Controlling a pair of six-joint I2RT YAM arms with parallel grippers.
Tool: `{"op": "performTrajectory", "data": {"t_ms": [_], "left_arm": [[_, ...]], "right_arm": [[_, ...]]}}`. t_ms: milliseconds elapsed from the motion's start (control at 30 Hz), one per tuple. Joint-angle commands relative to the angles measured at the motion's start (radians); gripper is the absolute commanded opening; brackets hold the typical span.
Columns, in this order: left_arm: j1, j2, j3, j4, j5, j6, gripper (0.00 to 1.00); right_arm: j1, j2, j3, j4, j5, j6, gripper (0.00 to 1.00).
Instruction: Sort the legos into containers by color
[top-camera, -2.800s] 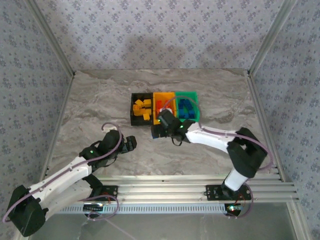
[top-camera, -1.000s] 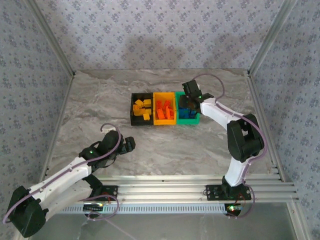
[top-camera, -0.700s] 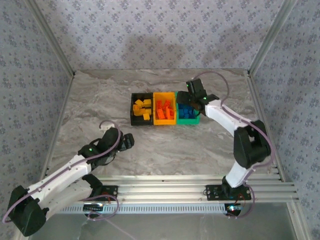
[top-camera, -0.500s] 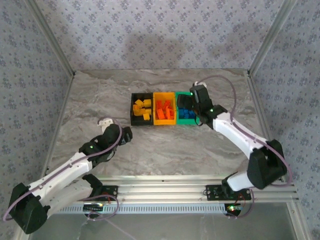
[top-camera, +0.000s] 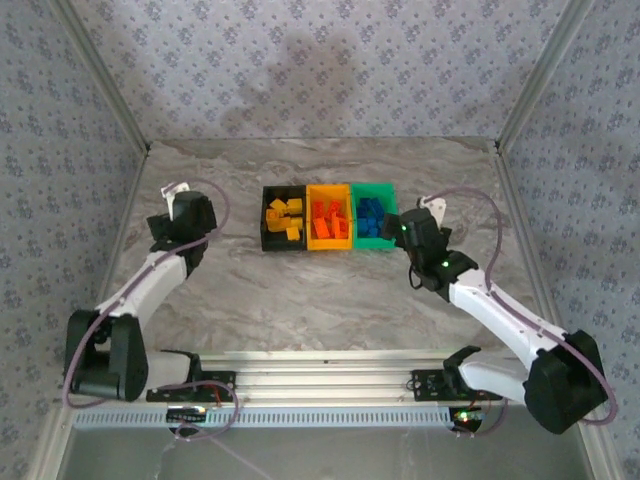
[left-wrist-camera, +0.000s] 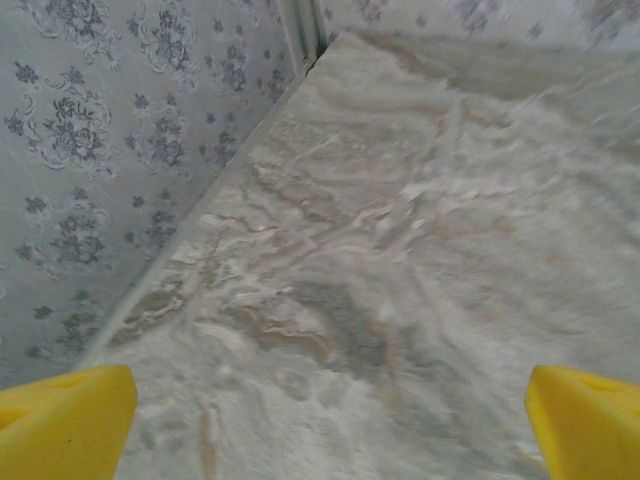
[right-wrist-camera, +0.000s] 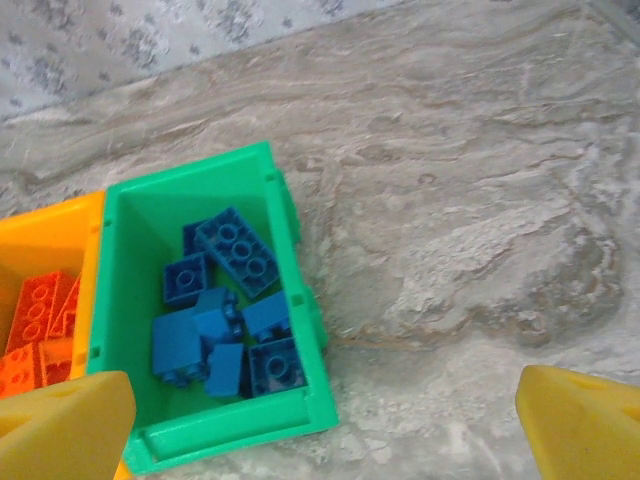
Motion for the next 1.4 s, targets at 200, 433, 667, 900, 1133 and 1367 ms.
{"op": "performTrajectory", "data": {"t_ms": [200, 433, 667, 900, 1133, 1367], "left_arm": [[0.034, 0.112, -0.202, 0.451, 0.219, 0.229, 1.00], [0.045, 0.189, -0.273, 0.647, 0.279, 0.213, 1.00], [0.166, 0.250, -0.394, 0.905, 0.587, 0.177, 1.00], [0.156, 0.234, -0.360, 0.828, 0.446, 0.137, 1.00], [0.154, 0.228, -0.365, 0.830, 0.401, 0.121, 1.00], [0.154, 0.228, -0.365, 0.829, 0.402, 0.120, 1.00]], "right_arm": [[-0.120, -0.181, -0.148, 0.129, -0.033, -0.075, 1.00], [-0.189, -0.252, -0.236, 0.257, -0.123, -0.239, 1.00], [-0.330, -0.233, -0.311, 0.432, -0.130, -0.414, 1.00], [-0.463, 0.050, -0.360, 0.707, -0.277, -0.539, 1.00], [-0.504, 0.270, -0.369, 0.898, -0.360, -0.552, 1.00], [-0.505, 0.429, -0.356, 1.004, -0.348, -0.539, 1.00]]}}
